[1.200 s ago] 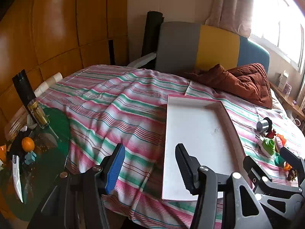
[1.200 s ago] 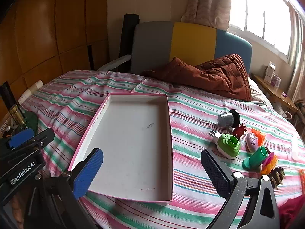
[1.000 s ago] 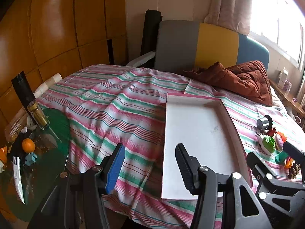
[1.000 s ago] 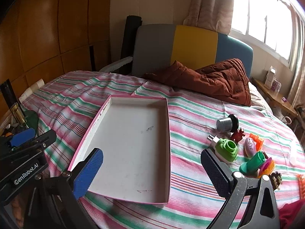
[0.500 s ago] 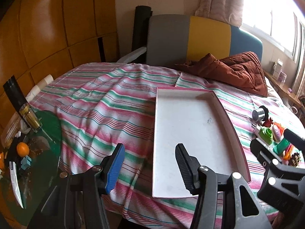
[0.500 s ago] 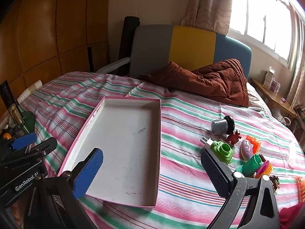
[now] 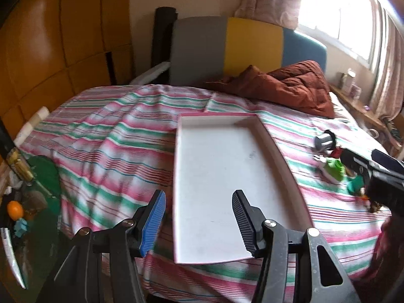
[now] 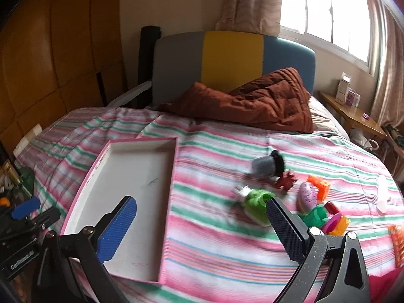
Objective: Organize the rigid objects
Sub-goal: 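Move both tools from the tray toward the toy pile, then grasp the green plug-in device with the left gripper and lift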
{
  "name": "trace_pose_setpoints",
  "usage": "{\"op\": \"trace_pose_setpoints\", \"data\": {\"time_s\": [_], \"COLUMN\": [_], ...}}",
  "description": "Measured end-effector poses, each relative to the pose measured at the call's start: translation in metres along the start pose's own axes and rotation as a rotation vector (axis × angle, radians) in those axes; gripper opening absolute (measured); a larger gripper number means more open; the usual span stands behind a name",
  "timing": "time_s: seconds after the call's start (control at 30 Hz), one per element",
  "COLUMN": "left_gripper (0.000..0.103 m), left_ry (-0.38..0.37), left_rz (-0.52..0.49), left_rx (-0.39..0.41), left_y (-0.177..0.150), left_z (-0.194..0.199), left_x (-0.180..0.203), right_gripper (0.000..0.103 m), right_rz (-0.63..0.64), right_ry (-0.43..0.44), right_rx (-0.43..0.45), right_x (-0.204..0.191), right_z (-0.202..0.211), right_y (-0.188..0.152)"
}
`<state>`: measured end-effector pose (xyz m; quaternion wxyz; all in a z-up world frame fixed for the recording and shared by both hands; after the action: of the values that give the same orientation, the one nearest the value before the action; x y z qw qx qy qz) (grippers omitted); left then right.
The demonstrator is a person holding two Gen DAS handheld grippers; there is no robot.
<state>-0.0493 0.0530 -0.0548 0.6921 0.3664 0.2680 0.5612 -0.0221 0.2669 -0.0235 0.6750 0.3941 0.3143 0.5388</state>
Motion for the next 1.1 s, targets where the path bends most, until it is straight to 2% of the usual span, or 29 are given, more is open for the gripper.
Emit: {"op": "trace_pose_setpoints", "data": {"time_s": [0.1,0.23,0.33,0.57,0.7,0.8,0.9,0.93,1.1], "left_gripper": [0.056,0.056,0.056,0.056,0.056,0.056,0.056,0.056,0.056], "left_ry": [-0.079,-0.099,-0.147,-0.259,-0.321,-0.378,-0.44,-0.489,-0.607], "left_rz": [0.021,0.015,0.006,-0.006,0.008,0.0,-0.033,-0.026,-0.006], "left_rx": [-0.006,-0.033,-0.018,-0.07,-0.128,-0.157,-0.196,-0.225,-0.328], "left_y": [0.001,0.0,-0.001,0.001,0.001,0.006,0.012,0.014,0.02], "left_z": [-0.002,-0.007,-0.005,-0.012,-0.021,-0.025,-0.029,-0.032,-0.048], "left_x": [0.008,0.019,0.03,0.055,0.073,0.092,0.124,0.14,0.199], "right_gripper": [0.103,0.103,0.103,0.103,0.103,0.103,0.103,0.103,0.103], "right_rz": [-0.026,-0.085,-0.121,-0.254,-0.403,-0.535,-0.572,-0.581,-0.588], "right_ry": [-0.018,-0.064,-0.114,-0.247,-0.299,-0.268,-0.262,-0.255,-0.233], "right_rx": [0.013,0.018,0.029,0.022,0.005,0.026,0.025,0.022,0.032], "right_x": [0.026,0.07,0.106,0.198,0.241,0.258,0.261,0.26,0.257], "right_z": [0.0,0.001,0.002,-0.004,-0.006,-0.002,0.0,0.0,0.002], "right_y": [0.009,0.018,0.023,0.004,-0.017,-0.019,-0.021,-0.021,-0.019]}}
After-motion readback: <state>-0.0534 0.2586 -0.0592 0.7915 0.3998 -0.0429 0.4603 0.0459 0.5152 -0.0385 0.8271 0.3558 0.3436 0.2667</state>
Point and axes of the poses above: each gripper's, at about its wrist camera, not at the fingertips, and z roughly against the way its jaws point, x to its right, y to its top, the point moved 6 cm from there along -z, roughly the way its jaws point, and after that the axes turned 9 degrees about x, right-handed, at the moved point
